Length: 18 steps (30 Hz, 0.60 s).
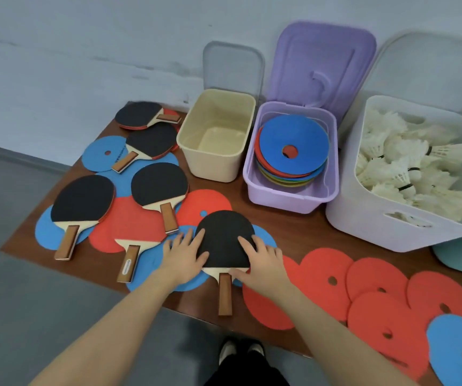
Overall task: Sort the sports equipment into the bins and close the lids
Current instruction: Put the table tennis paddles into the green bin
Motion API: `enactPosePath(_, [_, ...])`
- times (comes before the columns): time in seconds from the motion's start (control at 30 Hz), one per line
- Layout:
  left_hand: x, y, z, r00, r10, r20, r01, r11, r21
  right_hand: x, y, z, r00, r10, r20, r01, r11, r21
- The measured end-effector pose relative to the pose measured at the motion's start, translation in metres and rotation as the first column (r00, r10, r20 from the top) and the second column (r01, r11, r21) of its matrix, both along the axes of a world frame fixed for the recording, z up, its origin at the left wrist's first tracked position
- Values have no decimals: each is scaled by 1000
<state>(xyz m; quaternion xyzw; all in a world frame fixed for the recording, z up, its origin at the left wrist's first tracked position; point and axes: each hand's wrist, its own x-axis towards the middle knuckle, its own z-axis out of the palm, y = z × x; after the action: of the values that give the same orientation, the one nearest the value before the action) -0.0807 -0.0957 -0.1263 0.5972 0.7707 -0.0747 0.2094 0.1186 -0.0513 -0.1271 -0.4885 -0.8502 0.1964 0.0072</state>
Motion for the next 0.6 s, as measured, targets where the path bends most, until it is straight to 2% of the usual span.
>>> enactPosePath(0.23, [11, -4, 3, 993, 70, 99, -79, 993, 90, -9, -9, -16, 975, -92, -201, 77, 994, -83])
enactPosePath(0.33, [13, -8, 5, 995, 8, 101, -23, 988, 150, 1, -7, -18, 958, -145, -247, 126, 988, -90])
enactPosePath(0.4, [19, -5, 3, 996, -47, 77, 32, 983, 183, 10, -7, -22, 969, -140, -201, 136, 990, -35])
enactPosePath(0.5, [20, 4, -3, 992, -122, 25, 115, 978, 172, 12, -11, -20, 995, -101, 18, 101, 994, -44])
enactPosePath(0.6, [11, 7, -5, 970, -242, -21, 243, 959, 144, -1, -20, -20, 979, -182, 96, 189, 979, -70])
